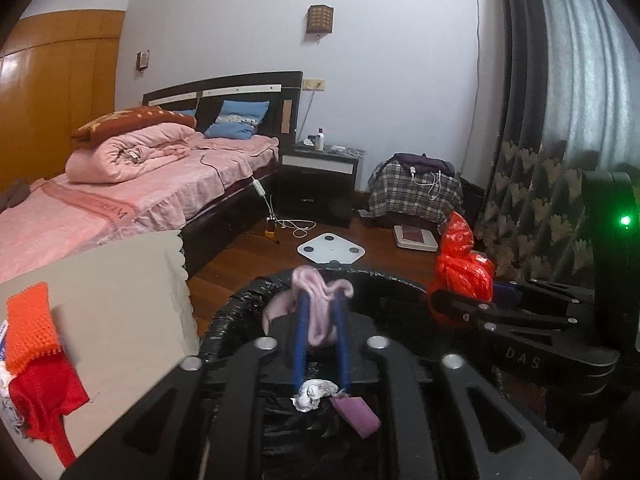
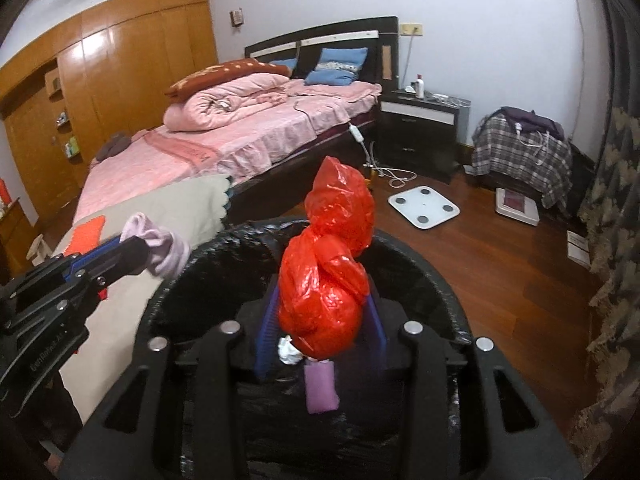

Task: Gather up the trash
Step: 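Drop the red bag and pink sock into the trash bin with both tools, then move both tools back to the pile and grasp the grey sock with the left tool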

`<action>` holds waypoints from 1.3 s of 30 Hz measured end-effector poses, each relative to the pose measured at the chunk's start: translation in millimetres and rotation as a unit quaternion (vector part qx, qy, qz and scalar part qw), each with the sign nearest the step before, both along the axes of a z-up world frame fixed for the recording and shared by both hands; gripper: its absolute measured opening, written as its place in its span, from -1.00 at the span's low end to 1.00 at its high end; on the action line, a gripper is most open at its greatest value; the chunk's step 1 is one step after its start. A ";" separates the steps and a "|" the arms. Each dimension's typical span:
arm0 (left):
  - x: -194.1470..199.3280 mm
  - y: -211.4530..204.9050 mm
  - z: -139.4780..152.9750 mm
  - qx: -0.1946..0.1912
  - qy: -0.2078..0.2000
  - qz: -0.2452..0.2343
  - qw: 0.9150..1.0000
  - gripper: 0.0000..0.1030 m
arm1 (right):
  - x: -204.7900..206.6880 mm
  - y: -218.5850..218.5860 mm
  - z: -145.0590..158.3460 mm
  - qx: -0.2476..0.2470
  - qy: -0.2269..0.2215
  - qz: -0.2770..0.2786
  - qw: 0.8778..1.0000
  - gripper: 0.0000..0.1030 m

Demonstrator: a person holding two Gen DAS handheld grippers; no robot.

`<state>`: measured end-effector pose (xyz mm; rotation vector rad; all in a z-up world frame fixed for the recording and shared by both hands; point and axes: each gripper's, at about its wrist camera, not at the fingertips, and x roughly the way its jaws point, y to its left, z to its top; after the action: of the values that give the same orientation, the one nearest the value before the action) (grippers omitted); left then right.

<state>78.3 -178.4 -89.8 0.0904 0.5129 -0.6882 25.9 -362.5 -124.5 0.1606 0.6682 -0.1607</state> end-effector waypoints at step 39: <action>18.8 259.7 -23.2 0.062 -0.011 0.338 0.939 0.62 | 80.8 198.8 -3.3 0.013 -0.019 0.172 0.985 0.88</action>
<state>97.0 81.3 -113.1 0.0351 0.5234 0.0190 106.8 -163.7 -127.8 0.0718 0.6499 0.1832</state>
